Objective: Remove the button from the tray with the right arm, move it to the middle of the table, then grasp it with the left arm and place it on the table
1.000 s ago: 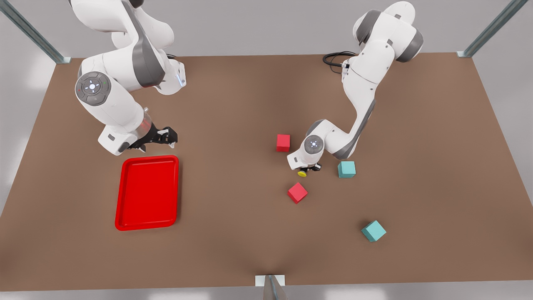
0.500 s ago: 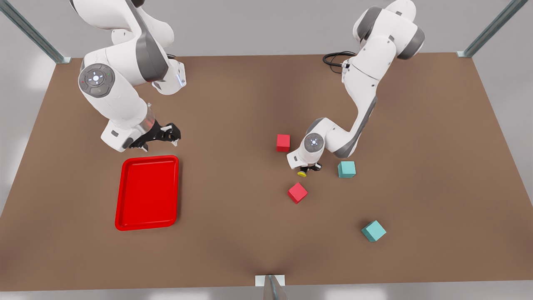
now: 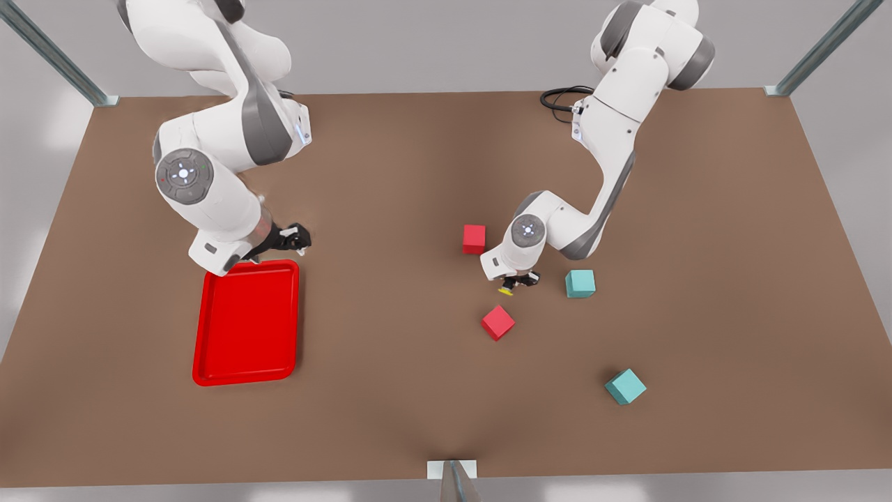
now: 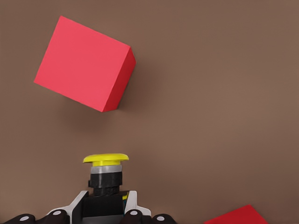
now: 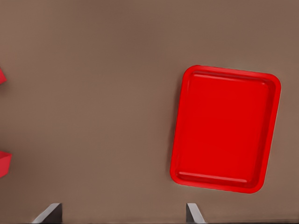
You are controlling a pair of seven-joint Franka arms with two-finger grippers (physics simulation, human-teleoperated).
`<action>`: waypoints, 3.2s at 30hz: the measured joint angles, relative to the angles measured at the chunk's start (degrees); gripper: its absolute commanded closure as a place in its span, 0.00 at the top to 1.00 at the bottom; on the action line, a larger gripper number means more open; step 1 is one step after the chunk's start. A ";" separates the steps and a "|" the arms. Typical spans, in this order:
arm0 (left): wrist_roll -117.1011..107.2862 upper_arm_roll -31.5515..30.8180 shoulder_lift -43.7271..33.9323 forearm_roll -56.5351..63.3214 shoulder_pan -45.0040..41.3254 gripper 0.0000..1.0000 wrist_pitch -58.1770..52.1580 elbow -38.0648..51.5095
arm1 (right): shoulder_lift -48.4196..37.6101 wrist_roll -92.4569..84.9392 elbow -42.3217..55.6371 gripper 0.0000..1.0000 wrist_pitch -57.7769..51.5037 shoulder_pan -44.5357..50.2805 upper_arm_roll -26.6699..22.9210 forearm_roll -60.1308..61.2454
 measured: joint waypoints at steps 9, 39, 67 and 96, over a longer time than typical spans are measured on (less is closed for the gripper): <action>-0.57 0.03 2.72 0.21 0.14 0.46 2.74 -0.17 | 1.64 -0.15 -0.07 1.00 -0.40 -1.52 -0.03 -0.07; -1.55 0.26 4.07 0.93 0.36 0.45 5.30 -0.34 | 1.64 -0.48 0.11 1.00 -0.92 -1.78 -0.16 -0.31; -37.10 0.87 -4.16 26.90 -3.59 0.45 -16.13 13.61 | 1.64 -0.61 0.45 1.00 -0.94 -2.59 -0.23 -0.39; -131.91 1.86 8.27 80.61 -14.78 0.45 -46.43 0.34 | 1.64 -0.80 0.36 1.00 -0.94 -3.44 -0.20 -0.31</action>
